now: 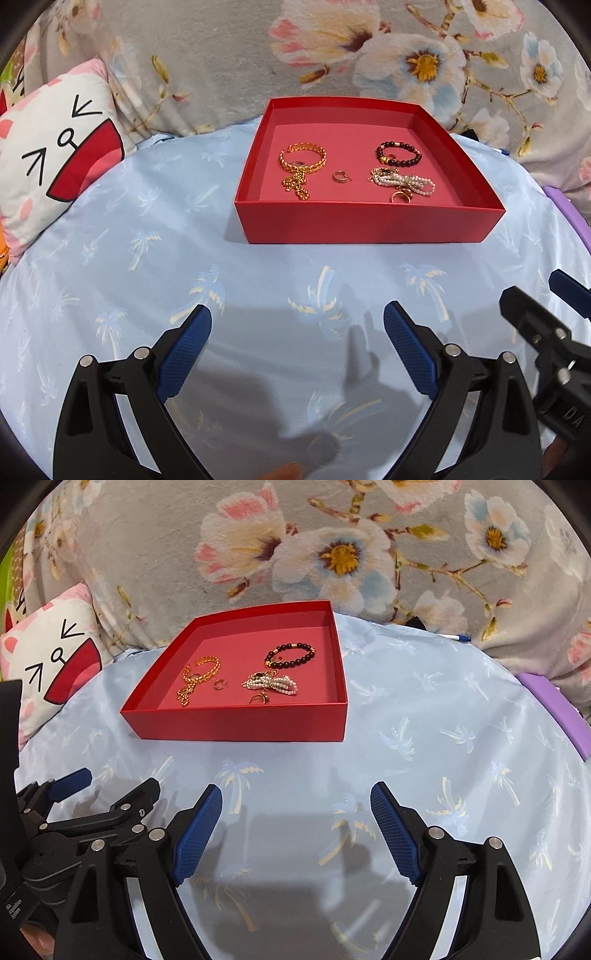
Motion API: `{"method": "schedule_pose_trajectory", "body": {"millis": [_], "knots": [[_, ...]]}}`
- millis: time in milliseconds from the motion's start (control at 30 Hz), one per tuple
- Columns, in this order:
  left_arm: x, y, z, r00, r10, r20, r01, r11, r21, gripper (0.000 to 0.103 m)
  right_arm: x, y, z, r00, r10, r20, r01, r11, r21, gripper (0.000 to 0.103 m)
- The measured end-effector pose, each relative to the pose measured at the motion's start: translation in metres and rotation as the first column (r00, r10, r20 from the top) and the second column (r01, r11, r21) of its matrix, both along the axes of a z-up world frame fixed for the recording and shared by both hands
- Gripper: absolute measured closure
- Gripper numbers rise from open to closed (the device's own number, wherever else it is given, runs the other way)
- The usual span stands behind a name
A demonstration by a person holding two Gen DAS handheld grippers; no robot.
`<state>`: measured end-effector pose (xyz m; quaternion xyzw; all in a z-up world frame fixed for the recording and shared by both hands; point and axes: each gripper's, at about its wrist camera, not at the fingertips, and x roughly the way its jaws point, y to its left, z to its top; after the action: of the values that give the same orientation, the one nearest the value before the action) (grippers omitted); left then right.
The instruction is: Organize jewelry
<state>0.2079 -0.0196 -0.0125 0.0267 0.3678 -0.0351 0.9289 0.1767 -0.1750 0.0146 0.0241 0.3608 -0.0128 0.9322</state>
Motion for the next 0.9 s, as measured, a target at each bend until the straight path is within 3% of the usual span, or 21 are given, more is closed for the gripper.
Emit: {"method": "schedule_pose_trajectory", "body": {"millis": [900], "knots": [[-0.0081, -0.0019, 0.0062, 0.994, 0.087, 0.067, -0.094, 0.991, 0.095, 0.011, -0.0046, 0.0044, -0.0102, 1.000, -0.013, 0.018, 0.013, 1.000, -0.011, 0.021]]}}
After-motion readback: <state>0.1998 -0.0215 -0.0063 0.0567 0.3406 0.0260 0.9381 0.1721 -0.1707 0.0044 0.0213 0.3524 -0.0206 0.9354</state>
